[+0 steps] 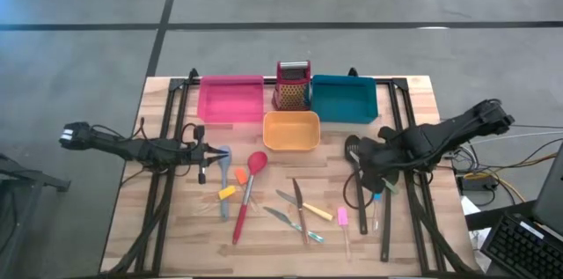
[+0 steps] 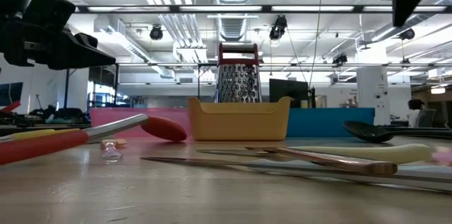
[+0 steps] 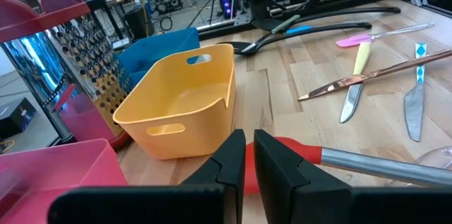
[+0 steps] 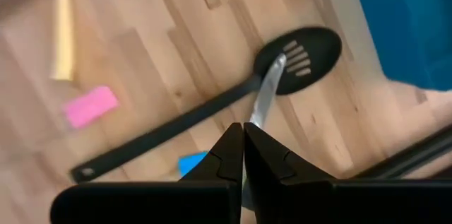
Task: Pick & Place Kitchen Items
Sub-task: Put the green table knife into the blue bin
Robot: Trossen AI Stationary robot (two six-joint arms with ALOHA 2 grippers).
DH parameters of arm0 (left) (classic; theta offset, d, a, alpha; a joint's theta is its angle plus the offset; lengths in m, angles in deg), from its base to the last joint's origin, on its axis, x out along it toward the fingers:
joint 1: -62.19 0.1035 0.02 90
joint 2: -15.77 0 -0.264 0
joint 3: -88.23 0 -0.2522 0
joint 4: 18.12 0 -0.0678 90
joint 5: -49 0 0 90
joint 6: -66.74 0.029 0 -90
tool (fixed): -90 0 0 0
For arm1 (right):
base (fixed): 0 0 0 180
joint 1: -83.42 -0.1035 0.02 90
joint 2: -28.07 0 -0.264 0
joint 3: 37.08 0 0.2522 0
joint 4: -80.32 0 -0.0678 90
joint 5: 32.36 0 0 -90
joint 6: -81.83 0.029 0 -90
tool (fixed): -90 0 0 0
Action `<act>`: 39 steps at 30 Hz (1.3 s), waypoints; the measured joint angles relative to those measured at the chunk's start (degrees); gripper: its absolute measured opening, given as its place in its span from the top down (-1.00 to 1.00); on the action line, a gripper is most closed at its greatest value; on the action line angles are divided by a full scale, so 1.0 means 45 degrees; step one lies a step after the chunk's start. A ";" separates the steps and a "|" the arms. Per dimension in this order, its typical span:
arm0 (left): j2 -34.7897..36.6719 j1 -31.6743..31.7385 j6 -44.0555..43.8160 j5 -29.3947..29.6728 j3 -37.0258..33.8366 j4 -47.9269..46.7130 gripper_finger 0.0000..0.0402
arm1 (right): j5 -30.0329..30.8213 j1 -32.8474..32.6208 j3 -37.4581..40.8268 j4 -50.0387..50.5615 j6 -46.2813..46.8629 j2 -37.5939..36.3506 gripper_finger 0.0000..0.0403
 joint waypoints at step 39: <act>-0.0002 0.0005 -0.0001 0.0000 -0.0003 0.0044 0.83 | -0.1636 0.2007 0.5447 -0.3420 -0.0520 0.0128 -0.14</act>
